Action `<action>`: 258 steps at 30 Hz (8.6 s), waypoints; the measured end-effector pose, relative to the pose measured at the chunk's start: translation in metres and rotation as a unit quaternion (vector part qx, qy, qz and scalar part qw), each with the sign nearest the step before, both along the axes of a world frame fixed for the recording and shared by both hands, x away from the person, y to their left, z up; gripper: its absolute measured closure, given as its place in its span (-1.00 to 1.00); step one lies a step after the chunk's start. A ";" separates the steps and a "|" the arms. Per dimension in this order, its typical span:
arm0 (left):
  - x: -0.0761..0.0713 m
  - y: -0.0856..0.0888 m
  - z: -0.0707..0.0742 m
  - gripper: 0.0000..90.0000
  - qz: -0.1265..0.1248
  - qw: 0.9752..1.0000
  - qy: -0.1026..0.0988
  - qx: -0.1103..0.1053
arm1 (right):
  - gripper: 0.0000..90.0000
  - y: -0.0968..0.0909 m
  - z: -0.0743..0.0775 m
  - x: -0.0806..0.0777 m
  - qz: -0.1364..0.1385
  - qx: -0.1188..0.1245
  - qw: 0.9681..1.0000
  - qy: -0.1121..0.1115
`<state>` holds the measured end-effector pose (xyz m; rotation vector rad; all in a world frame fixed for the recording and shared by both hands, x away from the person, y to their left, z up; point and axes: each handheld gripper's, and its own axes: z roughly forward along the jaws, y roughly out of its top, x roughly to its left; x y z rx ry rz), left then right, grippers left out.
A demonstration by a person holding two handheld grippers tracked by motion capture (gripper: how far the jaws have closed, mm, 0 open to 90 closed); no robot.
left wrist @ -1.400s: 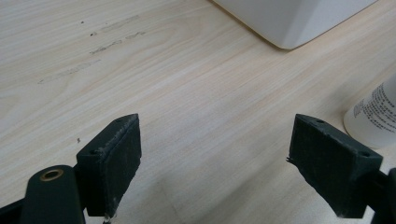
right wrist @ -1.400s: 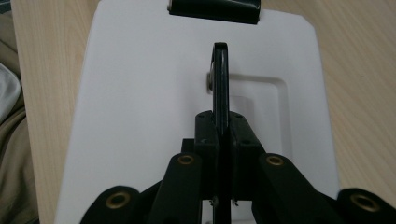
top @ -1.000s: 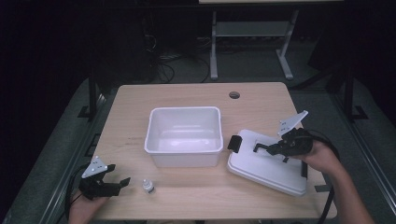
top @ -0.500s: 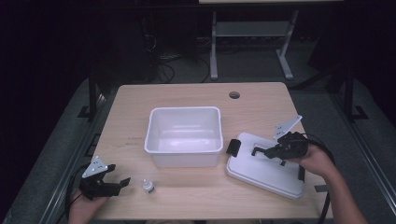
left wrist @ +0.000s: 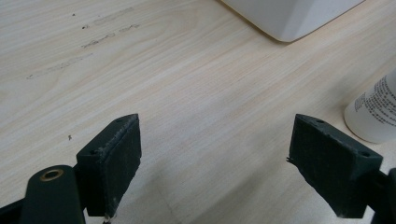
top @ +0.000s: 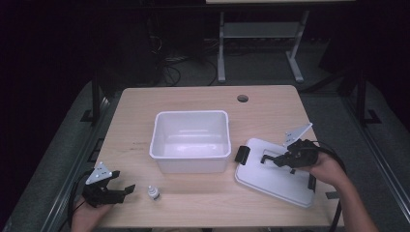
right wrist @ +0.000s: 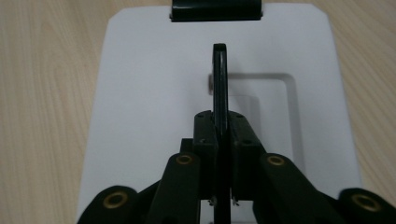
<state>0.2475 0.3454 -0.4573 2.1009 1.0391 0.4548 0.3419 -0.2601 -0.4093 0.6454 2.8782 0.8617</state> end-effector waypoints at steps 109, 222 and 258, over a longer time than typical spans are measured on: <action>-0.014 -0.044 0.037 -0.27 -0.205 0.973 0.072 0.074 | -0.36 0.055 -0.024 -0.077 0.030 0.058 0.997 -0.052; 0.010 -0.087 0.119 0.33 -0.292 0.944 0.062 0.138 | -0.36 0.051 -0.019 -0.078 0.036 0.060 0.996 -0.059; 0.027 -0.086 0.165 0.33 -0.297 0.944 0.053 0.137 | -0.37 0.050 -0.016 -0.079 0.038 0.068 0.995 -0.061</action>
